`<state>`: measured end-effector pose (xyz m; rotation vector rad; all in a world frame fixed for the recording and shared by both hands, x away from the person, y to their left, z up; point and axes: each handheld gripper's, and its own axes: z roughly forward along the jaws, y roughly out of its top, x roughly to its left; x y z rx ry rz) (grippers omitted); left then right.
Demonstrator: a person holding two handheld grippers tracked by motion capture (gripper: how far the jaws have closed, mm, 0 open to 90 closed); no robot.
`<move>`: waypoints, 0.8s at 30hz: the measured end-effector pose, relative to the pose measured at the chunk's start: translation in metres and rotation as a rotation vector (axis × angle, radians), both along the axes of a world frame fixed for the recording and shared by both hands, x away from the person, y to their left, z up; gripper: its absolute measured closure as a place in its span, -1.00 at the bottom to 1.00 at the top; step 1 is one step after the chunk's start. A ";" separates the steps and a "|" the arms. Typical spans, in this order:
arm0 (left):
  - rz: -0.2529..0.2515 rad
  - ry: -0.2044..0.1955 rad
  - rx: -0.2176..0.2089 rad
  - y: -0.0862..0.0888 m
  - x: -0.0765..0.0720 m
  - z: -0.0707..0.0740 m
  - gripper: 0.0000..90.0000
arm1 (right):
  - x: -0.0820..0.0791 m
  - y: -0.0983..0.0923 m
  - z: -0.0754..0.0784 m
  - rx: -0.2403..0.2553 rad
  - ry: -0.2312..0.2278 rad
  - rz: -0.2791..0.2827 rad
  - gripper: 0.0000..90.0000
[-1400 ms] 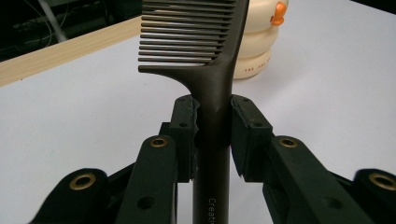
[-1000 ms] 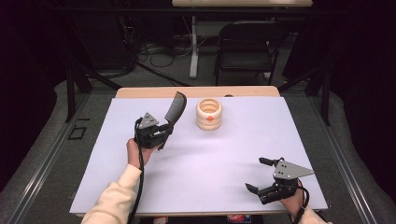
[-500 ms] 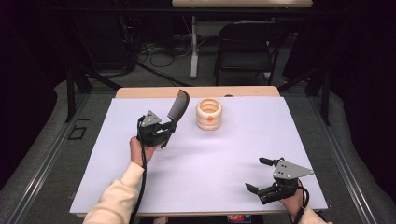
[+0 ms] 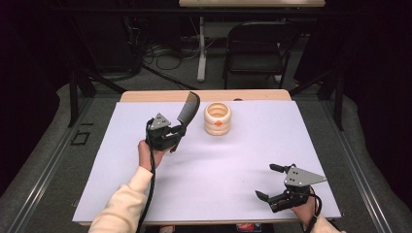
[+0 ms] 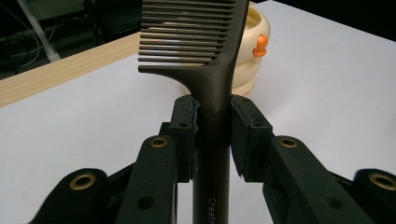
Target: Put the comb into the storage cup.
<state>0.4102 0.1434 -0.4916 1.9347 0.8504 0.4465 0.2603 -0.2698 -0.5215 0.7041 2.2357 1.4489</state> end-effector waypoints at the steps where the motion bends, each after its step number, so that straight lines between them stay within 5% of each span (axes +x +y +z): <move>1: -0.003 0.000 0.000 0.000 0.000 0.000 0.61 | 0.000 0.000 0.000 0.000 0.000 -0.001 -1.00; 24: -0.019 -0.012 -0.017 -0.011 0.005 0.005 0.61 | 0.000 0.000 0.000 0.004 0.008 -0.003 -1.00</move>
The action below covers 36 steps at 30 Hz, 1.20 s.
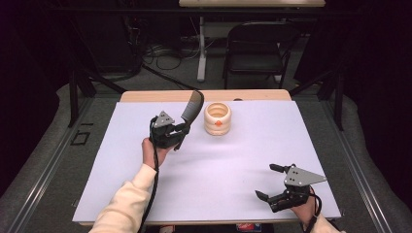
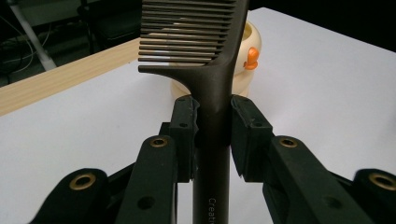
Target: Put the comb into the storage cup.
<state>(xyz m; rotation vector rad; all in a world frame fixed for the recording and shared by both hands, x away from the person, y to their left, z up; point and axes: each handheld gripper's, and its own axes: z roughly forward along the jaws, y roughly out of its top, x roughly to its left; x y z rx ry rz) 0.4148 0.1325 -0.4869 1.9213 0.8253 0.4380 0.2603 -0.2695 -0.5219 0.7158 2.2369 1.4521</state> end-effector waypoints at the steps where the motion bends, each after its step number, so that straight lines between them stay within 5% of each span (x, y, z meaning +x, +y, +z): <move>1: -0.001 0.000 0.002 0.000 0.000 0.001 0.61 | 0.000 0.000 0.000 0.000 0.000 0.000 -1.00; 36: -0.025 -0.028 -0.035 -0.025 0.012 0.011 0.61 | 0.001 -0.001 0.000 -0.005 -0.005 -0.005 -1.00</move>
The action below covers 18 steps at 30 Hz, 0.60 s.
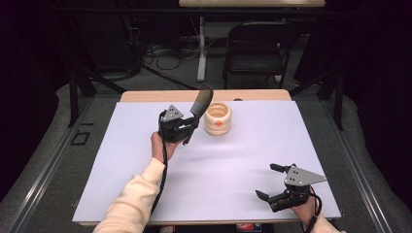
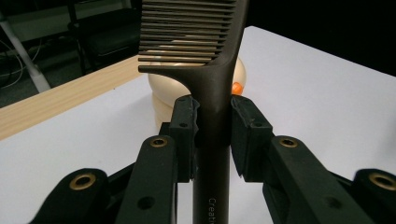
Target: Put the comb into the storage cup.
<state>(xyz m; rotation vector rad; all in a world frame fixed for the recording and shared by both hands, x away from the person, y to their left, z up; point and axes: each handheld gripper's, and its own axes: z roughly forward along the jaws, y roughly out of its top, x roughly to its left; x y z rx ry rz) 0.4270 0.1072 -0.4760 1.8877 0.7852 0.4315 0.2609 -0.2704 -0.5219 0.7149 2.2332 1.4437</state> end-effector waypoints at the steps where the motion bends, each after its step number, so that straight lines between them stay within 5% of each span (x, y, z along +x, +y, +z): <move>1: 0.000 -0.001 -0.003 0.000 0.000 0.000 0.61 | 0.000 0.000 0.000 0.000 0.000 0.001 -1.00; 18: 0.004 -0.010 -0.020 -0.007 0.008 0.006 0.61 | 0.000 0.000 0.000 -0.001 -0.001 0.001 -1.00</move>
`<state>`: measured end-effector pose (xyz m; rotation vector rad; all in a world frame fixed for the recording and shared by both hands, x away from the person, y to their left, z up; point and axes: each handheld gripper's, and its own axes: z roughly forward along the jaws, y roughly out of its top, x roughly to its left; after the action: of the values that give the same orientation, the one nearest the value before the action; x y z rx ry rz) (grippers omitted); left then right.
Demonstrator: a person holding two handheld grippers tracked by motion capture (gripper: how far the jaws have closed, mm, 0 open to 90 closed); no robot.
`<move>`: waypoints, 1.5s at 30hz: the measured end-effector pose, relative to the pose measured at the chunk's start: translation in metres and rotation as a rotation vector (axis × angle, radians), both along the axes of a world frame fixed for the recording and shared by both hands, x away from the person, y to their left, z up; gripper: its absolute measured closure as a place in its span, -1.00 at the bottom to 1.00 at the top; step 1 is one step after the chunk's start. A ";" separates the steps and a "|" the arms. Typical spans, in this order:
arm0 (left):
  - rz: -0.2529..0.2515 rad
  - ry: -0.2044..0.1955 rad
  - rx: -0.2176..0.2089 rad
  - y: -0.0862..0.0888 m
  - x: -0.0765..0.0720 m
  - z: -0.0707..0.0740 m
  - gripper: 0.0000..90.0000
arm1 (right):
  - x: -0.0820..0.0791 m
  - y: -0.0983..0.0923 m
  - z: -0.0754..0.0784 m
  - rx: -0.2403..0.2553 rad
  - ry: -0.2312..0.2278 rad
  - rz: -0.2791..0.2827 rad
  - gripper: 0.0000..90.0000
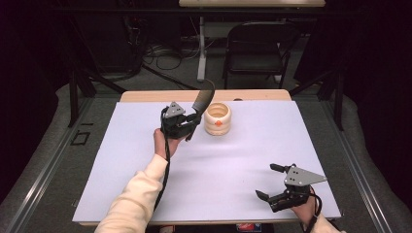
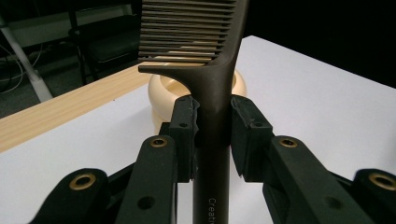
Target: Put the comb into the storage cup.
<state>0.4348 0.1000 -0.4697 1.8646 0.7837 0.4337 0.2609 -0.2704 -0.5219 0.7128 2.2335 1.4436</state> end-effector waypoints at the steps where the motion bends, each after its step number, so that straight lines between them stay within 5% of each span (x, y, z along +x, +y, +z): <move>1: -0.001 -0.002 -0.001 0.000 0.001 0.001 0.61 | 0.000 0.000 0.000 0.000 0.001 0.000 -1.00; 45: 0.006 -0.045 -0.024 -0.025 0.026 0.018 0.61 | 0.000 0.000 0.000 -0.002 0.003 0.000 -1.00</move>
<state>0.4604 0.0753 -0.4518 1.8243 0.7619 0.4661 0.2611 -0.2705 -0.5221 0.7139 2.2368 1.4416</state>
